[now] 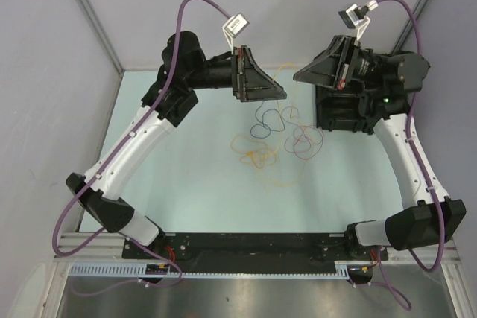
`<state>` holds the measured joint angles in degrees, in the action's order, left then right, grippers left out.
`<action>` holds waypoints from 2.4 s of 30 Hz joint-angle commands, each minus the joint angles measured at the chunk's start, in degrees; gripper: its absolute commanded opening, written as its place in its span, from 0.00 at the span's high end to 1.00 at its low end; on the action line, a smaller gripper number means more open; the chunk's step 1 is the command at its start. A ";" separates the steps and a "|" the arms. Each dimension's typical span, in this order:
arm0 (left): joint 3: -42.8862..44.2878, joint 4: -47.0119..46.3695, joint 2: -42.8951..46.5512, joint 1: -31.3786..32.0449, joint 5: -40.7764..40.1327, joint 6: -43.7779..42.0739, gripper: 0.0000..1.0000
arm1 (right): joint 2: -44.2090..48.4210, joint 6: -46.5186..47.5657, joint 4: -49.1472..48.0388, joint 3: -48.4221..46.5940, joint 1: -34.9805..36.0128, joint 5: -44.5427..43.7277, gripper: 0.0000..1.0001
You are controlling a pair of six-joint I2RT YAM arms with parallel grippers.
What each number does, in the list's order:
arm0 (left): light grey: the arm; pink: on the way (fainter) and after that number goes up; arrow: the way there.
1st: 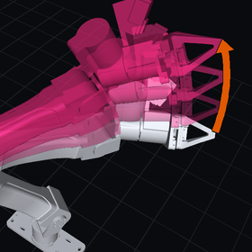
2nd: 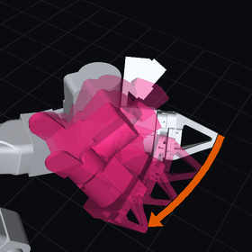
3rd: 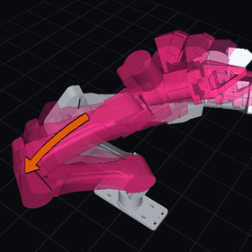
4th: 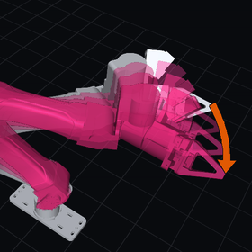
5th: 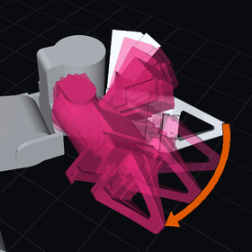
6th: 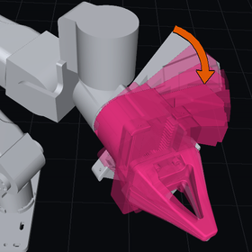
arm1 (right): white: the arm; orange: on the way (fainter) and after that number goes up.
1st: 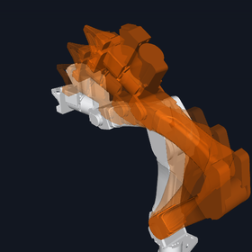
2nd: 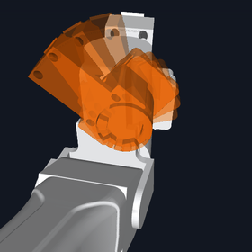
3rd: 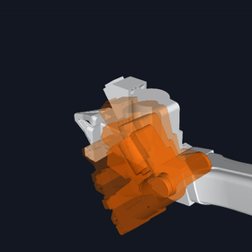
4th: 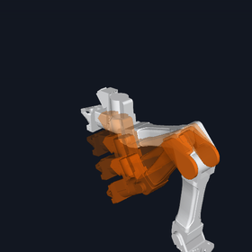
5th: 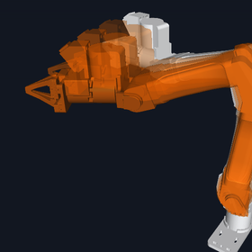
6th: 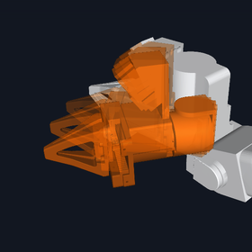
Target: Untangle the cables
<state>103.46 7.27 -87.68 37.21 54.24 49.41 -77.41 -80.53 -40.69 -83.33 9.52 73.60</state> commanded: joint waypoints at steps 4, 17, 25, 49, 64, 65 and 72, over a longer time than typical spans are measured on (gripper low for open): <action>-5.63 6.88 8.83 -2.49 -9.14 -7.30 0.00 | -0.11 19.95 24.75 -13.16 -4.94 -6.44 1.00; -18.46 12.15 20.61 -6.54 -17.85 -13.11 0.00 | -5.12 38.42 53.85 -29.25 -13.29 -19.80 1.00; -21.54 13.39 23.34 -7.50 -18.20 -14.69 0.00 | -9.60 45.46 61.95 -36.20 -17.16 -27.81 1.00; -19.79 17.78 24.66 -8.82 -21.63 -19.88 0.00 | -20.94 51.18 62.75 -35.68 -25.42 -28.95 1.00; -19.17 16.55 21.67 -9.09 -20.22 -18.56 0.00 | -20.77 54.42 64.68 -29.62 -29.38 -28.86 1.00; -19.17 16.55 21.67 -9.09 -20.05 -18.56 0.00 | -20.51 54.78 64.77 -29.35 -29.73 -29.21 1.00; -19.09 17.25 21.50 -9.09 -19.78 -18.47 0.00 | -18.66 55.39 64.86 -25.74 -31.40 -29.13 1.00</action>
<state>81.89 25.04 -66.37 28.51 33.41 31.00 -99.00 -26.83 24.82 -109.93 -20.88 44.77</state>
